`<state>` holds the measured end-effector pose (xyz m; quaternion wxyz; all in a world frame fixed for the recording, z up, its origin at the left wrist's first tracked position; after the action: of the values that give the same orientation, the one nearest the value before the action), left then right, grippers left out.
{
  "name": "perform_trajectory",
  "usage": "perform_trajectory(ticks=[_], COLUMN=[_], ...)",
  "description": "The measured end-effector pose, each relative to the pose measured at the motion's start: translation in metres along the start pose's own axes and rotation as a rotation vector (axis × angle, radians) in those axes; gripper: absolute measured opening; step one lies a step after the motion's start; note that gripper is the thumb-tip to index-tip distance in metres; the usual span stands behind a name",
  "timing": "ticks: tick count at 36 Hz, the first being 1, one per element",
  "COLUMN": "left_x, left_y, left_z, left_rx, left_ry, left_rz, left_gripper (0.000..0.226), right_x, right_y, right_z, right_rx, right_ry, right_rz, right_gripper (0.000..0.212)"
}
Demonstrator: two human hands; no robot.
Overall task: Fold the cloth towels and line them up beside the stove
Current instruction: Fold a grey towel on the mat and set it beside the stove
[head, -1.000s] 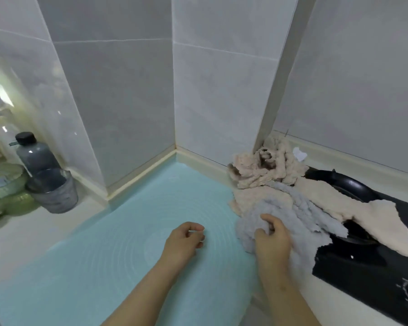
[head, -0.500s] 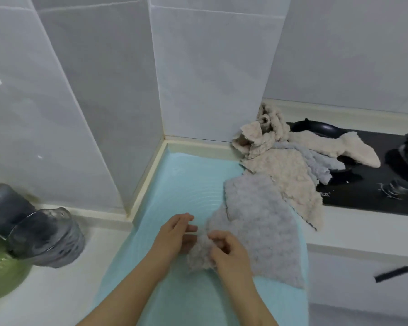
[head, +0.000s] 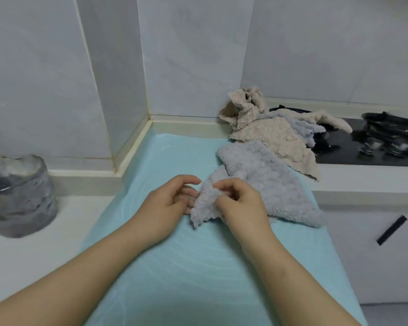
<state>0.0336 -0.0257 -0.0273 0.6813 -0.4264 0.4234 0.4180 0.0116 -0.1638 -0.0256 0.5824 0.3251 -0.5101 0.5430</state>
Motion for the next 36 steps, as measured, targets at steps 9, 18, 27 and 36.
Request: perform_trajectory(ticks=[9, 18, 27, 36], left_x=[-0.015, -0.019, -0.012, -0.029], left_y=[0.016, 0.009, -0.006, -0.007], left_z=[0.01, -0.008, 0.01, 0.062], left_rx=[-0.126, 0.049, -0.112, -0.228], left_ry=[-0.092, -0.302, 0.067, 0.613], left_rz=[-0.078, -0.171, -0.131, -0.045], left_gripper=[0.053, 0.048, 0.024, 0.025], right_x=[0.024, 0.034, 0.056, 0.059], right_y=[0.027, 0.029, 0.032, 0.026], right_z=[0.004, 0.013, -0.006, 0.028], right_rx=[-0.076, -0.134, 0.051, -0.199], right_ry=[0.142, 0.023, -0.127, -0.053], right_rz=[0.166, 0.235, 0.352, 0.325], right_gripper=[0.027, 0.034, 0.026, 0.026])
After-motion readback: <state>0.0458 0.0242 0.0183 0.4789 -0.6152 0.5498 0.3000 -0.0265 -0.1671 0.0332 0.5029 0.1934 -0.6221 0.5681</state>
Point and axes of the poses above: each hand's wrist, its own y-axis away from the middle knuckle, its own z-axis out of the back of the hand, x = y × z, the point moved 10 cm from there along -y, towards the middle knuckle, and after that the axes turned 3 degrees about y, right-handed, at the moved point
